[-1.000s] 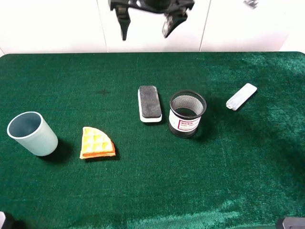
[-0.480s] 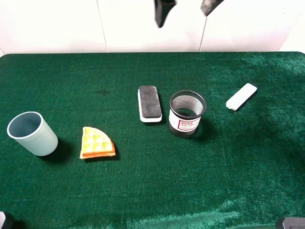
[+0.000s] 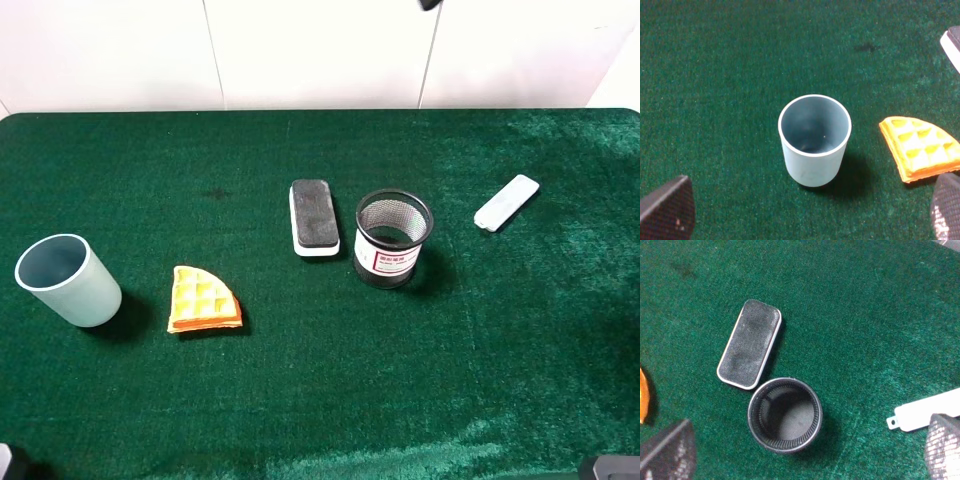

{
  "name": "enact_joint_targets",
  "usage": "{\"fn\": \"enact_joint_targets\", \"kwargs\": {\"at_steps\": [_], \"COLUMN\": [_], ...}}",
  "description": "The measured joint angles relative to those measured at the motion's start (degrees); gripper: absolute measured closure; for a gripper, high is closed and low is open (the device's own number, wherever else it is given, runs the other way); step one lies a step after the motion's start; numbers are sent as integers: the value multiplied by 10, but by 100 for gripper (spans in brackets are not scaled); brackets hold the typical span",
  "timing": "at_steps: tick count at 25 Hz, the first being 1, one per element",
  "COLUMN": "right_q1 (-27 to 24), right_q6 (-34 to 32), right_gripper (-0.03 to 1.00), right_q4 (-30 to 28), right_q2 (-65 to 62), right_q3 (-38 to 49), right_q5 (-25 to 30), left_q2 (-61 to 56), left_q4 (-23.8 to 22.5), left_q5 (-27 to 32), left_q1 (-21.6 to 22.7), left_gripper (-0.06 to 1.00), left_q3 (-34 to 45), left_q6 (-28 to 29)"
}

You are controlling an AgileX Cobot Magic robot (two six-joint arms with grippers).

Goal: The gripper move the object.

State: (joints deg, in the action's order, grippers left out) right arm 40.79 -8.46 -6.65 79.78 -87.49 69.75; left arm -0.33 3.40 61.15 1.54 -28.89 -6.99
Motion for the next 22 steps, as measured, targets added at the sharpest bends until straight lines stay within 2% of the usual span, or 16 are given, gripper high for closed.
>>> {"fn": "enact_joint_targets", "kwargs": {"at_steps": [12,16,18,22], "right_q1": [0,-16,-42,-131], "right_q6": [0,0,-2,-4], "right_gripper": [27,27,27,27], "right_q4": [-5,-3,-2,1], "right_q2": [-178,-220,-248,-307], "right_q3": [197,239,261,304], "right_q5": [0,0,0,-4], "left_q2": [0,0,0,0], "left_q4": [0,0,0,0], "left_q5": [0,0,0,0], "left_q1": [0,0,0,0], "left_gripper": [-1,-1,-1,-1], "left_q3": [0,0,0,0], "left_q6": [0,0,0,0]}}
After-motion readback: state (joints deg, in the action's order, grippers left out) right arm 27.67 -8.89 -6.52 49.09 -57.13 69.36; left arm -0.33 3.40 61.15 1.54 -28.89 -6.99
